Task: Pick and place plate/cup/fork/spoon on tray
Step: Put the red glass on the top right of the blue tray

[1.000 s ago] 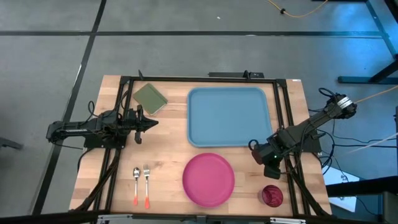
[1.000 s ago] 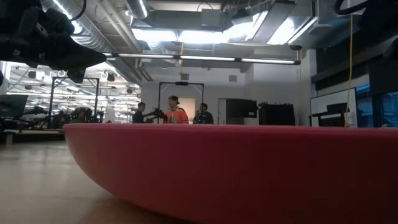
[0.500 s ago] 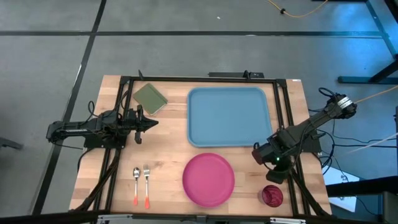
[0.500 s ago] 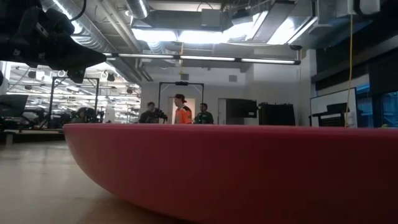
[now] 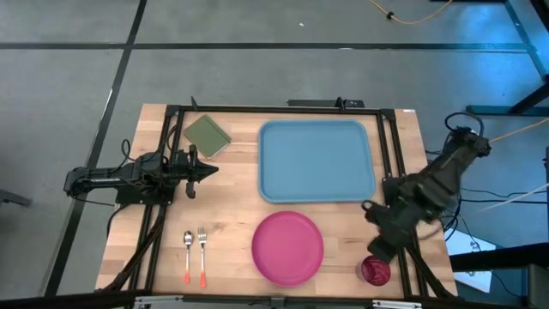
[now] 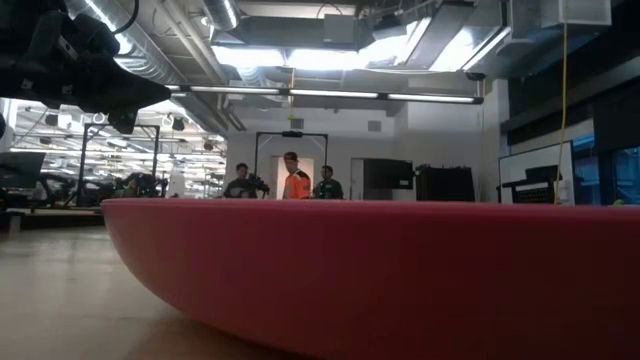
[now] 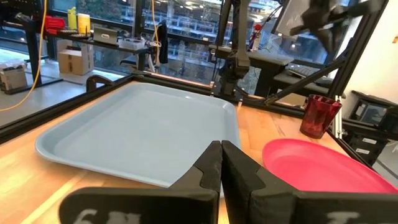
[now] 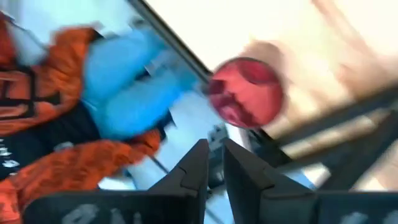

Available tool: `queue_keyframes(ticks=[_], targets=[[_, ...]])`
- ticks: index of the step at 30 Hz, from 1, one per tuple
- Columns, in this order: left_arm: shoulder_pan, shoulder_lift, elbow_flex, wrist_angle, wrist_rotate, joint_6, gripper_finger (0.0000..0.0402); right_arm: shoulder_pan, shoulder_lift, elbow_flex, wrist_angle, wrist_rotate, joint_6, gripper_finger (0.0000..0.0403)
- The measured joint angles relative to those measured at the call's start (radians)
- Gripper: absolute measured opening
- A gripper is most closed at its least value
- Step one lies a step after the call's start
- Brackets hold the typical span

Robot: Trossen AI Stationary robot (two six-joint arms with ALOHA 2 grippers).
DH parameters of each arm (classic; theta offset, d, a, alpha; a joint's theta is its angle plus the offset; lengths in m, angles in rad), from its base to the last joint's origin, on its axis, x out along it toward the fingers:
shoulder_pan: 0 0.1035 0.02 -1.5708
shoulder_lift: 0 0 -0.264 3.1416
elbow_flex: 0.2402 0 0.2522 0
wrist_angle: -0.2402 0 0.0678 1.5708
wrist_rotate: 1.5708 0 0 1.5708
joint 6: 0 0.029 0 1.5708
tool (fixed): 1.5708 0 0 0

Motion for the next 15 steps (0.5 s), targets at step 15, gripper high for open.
queue_keyframes(ticks=[15], targets=[[0.0,0.0,0.0,0.0,0.002,-0.049,0.0,0.319,0.23,-0.004,0.075,0.453,0.1,0.0053]])
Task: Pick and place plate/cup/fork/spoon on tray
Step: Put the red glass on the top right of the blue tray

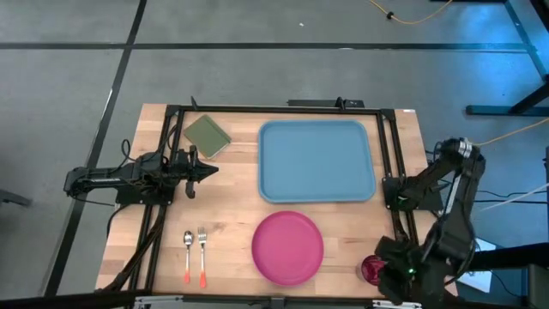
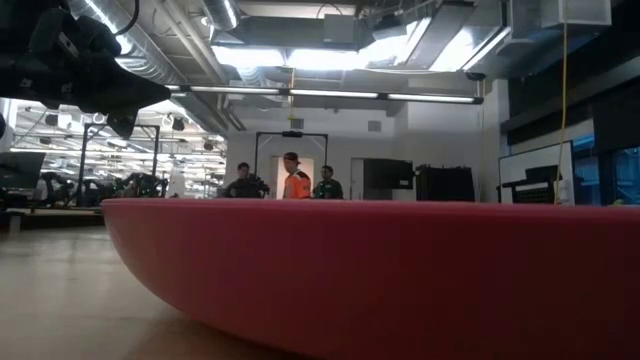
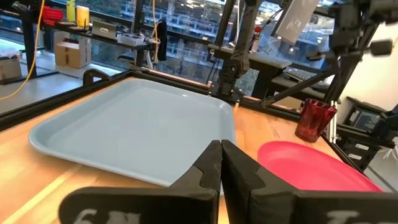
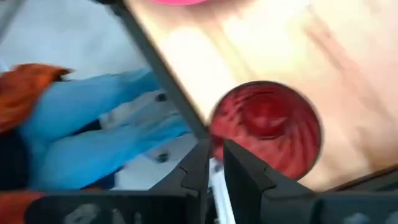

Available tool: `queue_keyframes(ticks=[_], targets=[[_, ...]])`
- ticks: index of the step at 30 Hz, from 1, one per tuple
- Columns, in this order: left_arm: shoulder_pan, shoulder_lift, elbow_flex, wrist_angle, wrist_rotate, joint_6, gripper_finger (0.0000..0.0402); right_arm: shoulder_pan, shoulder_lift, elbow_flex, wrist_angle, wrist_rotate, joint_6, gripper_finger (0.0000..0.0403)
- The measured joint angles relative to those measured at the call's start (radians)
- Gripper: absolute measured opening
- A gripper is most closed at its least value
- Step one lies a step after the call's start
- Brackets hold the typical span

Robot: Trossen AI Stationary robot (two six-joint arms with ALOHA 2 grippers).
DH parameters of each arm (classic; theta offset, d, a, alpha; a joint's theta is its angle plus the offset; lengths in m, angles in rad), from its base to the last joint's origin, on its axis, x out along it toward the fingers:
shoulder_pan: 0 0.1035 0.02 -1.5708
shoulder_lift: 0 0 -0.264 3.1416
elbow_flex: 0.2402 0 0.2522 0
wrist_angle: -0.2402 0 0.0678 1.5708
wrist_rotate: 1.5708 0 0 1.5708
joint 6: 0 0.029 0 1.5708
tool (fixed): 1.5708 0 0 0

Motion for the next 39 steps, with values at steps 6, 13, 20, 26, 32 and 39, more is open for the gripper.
queue_keyframes(ticks=[6,13,20,26,32,39], targets=[[0.0,0.0,0.0,0.0,0.0,0.0,0.0,-0.071,0.065,0.0,-0.044,-0.064,0.037,0.0053],[0.0,0.0,0.0,0.0,0.0,0.0,0.0,-0.153,0.047,-0.001,-0.125,-0.113,0.007,0.0053],[0.0,0.0,0.0,0.0,0.0,0.0,0.0,-0.181,0.031,-0.001,-0.241,-0.213,-0.036,0.0053],[0.0,0.0,0.0,0.0,0.0,0.0,0.0,-0.185,0.031,-0.001,-0.358,-0.269,0.052,0.0053],[0.0,0.0,0.0,0.0,0.0,0.005,0.0,-0.189,0.031,-0.001,-0.485,-0.343,0.126,0.0053],[0.0,0.0,0.0,0.0,0.0,0.007,0.0,-0.189,0.031,-0.001,-0.479,-0.344,0.096,0.0053]])
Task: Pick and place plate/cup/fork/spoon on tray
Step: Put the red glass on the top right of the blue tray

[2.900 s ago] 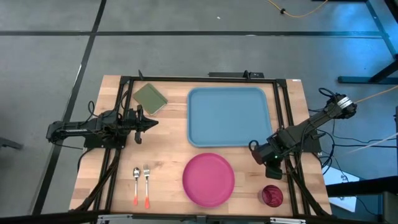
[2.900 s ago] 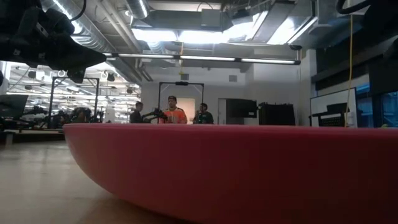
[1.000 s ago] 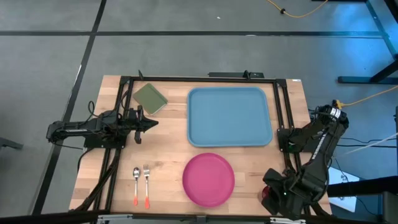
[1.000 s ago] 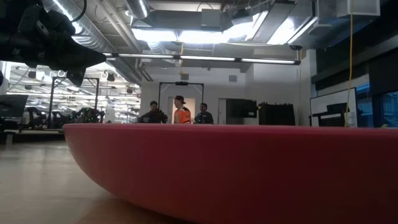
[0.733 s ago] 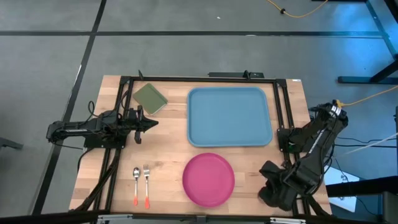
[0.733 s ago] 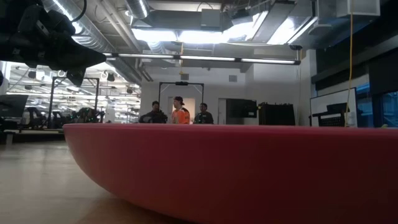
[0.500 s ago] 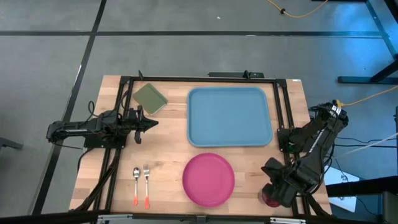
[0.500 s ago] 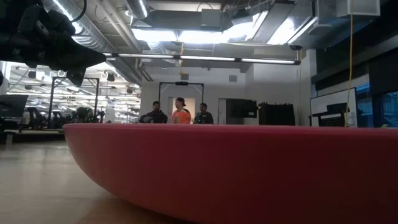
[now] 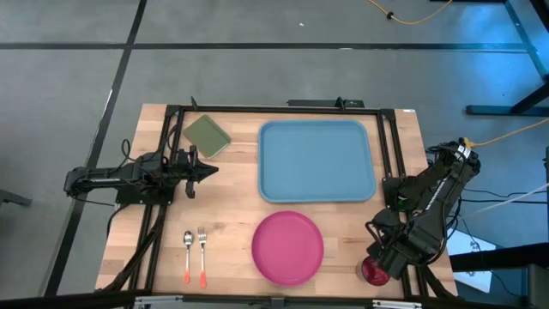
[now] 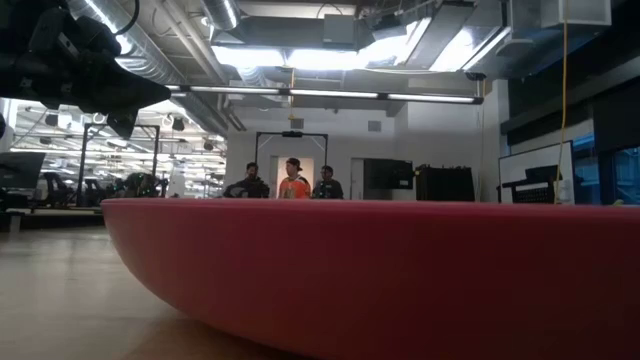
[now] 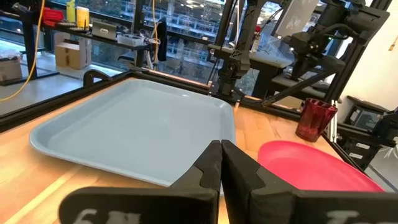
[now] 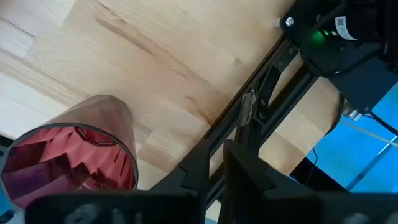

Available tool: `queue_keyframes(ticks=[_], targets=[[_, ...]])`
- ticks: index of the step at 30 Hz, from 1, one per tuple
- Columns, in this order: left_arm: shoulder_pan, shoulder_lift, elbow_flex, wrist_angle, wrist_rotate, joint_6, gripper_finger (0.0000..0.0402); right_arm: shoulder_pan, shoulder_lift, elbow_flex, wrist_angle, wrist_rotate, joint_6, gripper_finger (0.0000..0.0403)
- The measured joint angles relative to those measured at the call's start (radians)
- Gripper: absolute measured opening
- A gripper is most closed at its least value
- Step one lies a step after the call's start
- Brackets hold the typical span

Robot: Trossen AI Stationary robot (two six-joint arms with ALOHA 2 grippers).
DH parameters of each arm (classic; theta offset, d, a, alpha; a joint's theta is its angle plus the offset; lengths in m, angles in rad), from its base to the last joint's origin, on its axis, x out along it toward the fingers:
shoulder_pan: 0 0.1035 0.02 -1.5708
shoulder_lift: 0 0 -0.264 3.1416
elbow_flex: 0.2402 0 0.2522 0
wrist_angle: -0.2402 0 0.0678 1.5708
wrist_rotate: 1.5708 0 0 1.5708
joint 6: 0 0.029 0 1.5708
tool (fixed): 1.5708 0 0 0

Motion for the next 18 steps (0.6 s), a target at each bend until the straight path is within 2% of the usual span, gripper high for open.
queue_keyframes(ticks=[18], targets=[[0.0,0.0,0.0,0.0,0.0,0.001,0.0,0.0,0.0,0.0,0.017,0.048,-0.006,0.0053]])
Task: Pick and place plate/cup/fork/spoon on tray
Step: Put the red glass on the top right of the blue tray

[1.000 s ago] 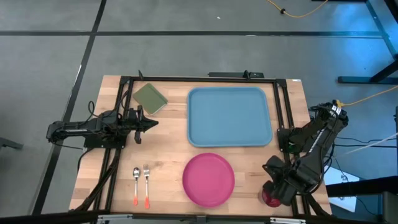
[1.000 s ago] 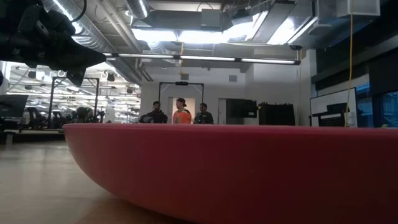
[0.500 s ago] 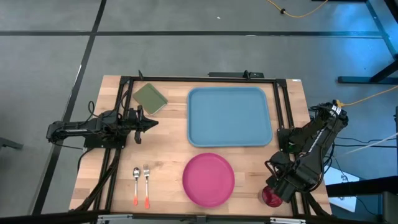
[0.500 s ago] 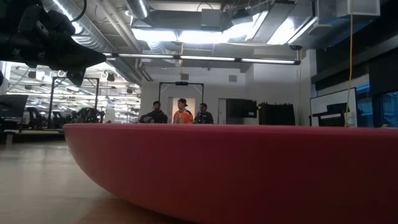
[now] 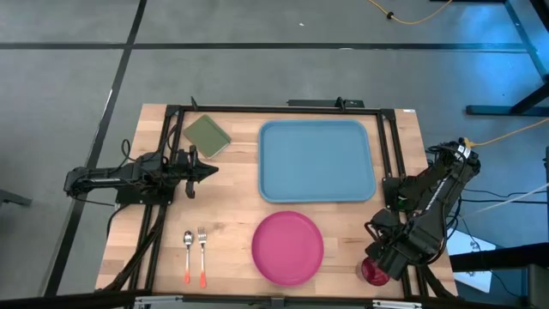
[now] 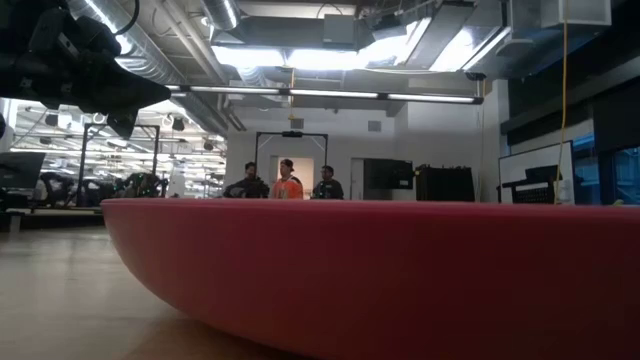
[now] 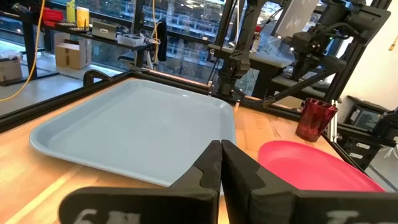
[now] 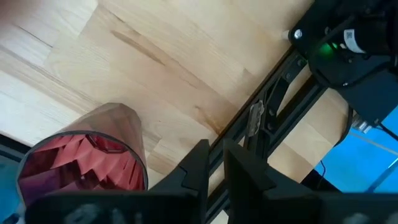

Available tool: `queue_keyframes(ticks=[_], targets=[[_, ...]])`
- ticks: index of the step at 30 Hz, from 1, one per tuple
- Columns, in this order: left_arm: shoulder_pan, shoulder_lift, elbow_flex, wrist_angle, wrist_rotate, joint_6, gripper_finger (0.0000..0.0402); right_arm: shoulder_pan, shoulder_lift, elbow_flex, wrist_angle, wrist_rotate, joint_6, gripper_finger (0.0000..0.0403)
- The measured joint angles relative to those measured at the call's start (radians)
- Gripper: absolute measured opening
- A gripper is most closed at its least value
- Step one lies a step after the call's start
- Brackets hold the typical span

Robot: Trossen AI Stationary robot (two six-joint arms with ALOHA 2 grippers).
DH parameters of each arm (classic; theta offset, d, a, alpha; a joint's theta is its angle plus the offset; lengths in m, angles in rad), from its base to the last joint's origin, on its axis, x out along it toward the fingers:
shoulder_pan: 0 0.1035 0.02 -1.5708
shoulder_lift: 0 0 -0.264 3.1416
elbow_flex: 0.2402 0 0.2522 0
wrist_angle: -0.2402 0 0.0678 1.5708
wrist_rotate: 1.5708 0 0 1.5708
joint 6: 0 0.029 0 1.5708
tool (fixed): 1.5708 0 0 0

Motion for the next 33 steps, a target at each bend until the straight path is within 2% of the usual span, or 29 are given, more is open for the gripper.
queue_keyframes(ticks=[7,14,25,33], targets=[[0.0,0.0,0.0,0.0,0.0,0.0,0.0,-0.005,0.0,0.0,0.041,0.026,0.006,0.0053],[0.0,0.0,0.0,0.0,0.0,0.0,0.0,-0.005,0.0,0.0,0.191,0.152,0.001,0.0053],[0.0,0.0,0.0,0.0,0.0,0.0,0.0,0.005,0.002,0.0,0.143,0.156,0.011,0.0053],[0.0,0.0,0.0,0.0,0.0,0.0,0.0,0.032,0.026,0.0,0.168,0.119,0.008,0.0054]])
